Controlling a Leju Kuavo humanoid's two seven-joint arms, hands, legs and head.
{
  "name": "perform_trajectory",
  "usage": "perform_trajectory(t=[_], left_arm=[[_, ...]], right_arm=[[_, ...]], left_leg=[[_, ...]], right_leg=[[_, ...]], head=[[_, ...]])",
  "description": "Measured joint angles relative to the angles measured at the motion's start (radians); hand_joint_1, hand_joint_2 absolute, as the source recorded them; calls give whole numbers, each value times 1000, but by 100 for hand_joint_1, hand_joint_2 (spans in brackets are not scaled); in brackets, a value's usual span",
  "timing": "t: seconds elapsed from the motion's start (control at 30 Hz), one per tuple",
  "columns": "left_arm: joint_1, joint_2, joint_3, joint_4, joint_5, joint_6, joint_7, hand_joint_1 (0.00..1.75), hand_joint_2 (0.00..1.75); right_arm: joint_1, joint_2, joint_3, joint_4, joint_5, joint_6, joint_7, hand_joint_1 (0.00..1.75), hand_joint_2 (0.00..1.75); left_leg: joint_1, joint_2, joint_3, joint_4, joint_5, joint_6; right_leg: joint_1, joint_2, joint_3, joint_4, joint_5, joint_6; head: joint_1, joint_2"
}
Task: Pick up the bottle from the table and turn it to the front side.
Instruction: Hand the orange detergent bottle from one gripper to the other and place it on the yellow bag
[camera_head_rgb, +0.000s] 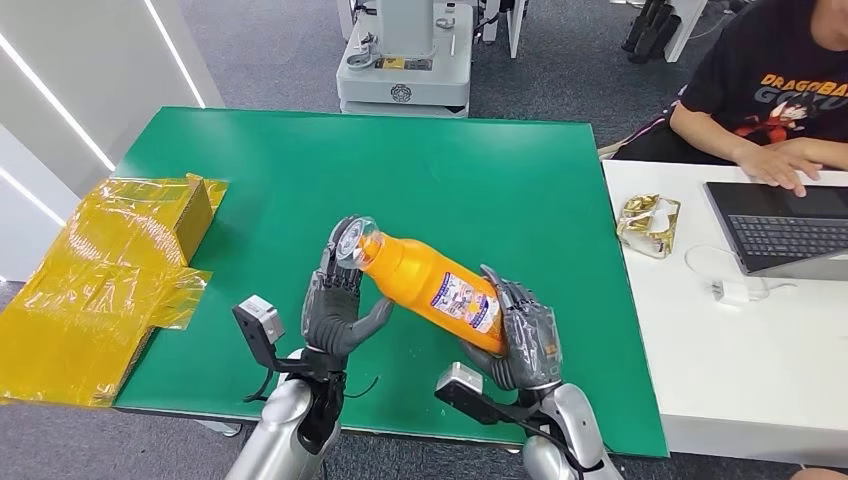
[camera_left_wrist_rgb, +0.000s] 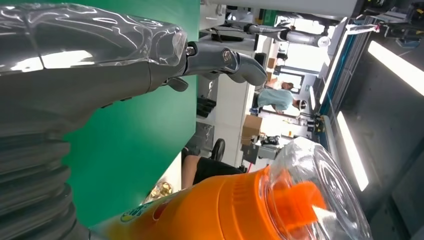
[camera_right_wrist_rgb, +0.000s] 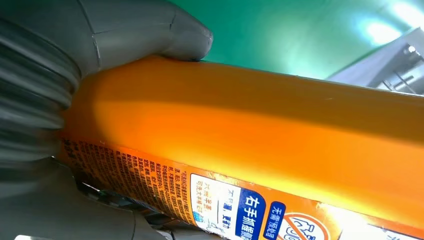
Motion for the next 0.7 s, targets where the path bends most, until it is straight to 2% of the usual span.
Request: perform_trajectory(t=[0.5,0.7], left_arm=[[-19,9,0,48,25,53,-5,0,175],[-19,11,-1,56,27,57,-3,0,175]], right_arm=[[-98,31,26,117,3,213,5,175,175],[-108,38,46,153,17,243,20,175,175]], left_leg=[[0,0,0,0,0,0],[0,0,0,0,0,0]], right_leg=[[0,0,0,0,0,0],[0,0,0,0,0,0]], head=[[0,0],[0,0]])
